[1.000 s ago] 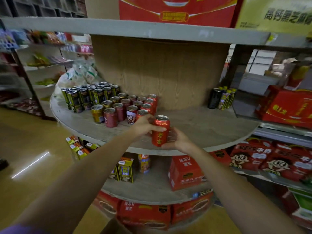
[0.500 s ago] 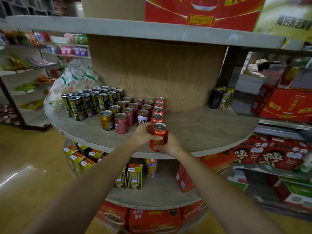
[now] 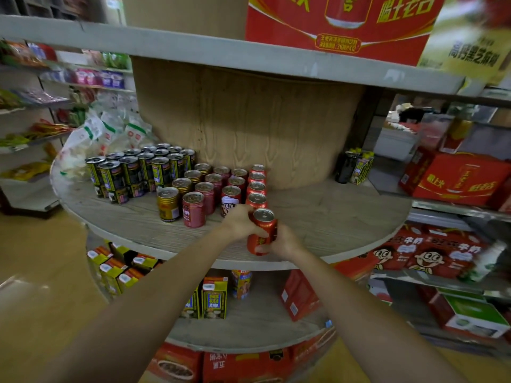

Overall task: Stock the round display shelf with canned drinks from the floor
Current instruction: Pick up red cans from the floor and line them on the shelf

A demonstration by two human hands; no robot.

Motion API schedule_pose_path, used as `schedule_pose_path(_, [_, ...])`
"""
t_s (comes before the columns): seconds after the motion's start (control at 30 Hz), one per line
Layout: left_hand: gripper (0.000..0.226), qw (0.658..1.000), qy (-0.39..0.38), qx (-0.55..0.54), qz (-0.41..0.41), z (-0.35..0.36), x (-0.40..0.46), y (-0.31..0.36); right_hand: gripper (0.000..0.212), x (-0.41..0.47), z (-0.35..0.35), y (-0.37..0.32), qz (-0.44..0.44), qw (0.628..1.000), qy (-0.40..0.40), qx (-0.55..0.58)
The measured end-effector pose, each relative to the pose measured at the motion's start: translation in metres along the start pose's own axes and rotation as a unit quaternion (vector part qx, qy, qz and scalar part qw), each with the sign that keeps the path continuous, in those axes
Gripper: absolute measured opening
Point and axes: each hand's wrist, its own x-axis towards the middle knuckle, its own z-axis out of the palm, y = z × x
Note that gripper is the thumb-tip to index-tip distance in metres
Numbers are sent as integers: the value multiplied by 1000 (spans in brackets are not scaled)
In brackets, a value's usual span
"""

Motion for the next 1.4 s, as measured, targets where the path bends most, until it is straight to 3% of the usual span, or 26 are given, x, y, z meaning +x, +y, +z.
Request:
schedule_pose_path(0.13, [52, 998, 25, -6, -53, -3, 4, -12, 75, 8, 12, 5, -5, 1000, 13, 23])
schedule_pose_path(0.6, [63, 988, 83, -43, -121, 7, -2, -16, 69, 9, 29, -1, 16, 997, 66, -30])
schedule_pose_path(0.67, [56, 988, 83, -37, -127, 7, -5, -18, 67, 2, 27, 1, 11, 997, 75, -30])
schedule_pose_path(0.77, [28, 987, 75, -48, -133, 8, -12, -21, 57, -9, 16, 8, 12, 993, 101, -51])
schedule_pose_path(0.87, [11, 990, 54, -27, -129, 14, -22, -13, 45, -17, -2, 21, 19, 988, 129, -79])
schedule_pose_path(1.07, [8, 996, -17, -14, -82, 67, -32, 3, 22, -46, -31, 69, 12, 984, 171, -58])
schedule_pose_path(1.2, [10, 991, -115, -27, -68, 124, -36, 13, 16, -76, -51, 110, 45, 981, 176, -73])
schedule_pose_path(1.4, [5, 970, -175, 165, -3, 215, -35, -6, 18, -127, -66, 196, 160, 974, 107, -116])
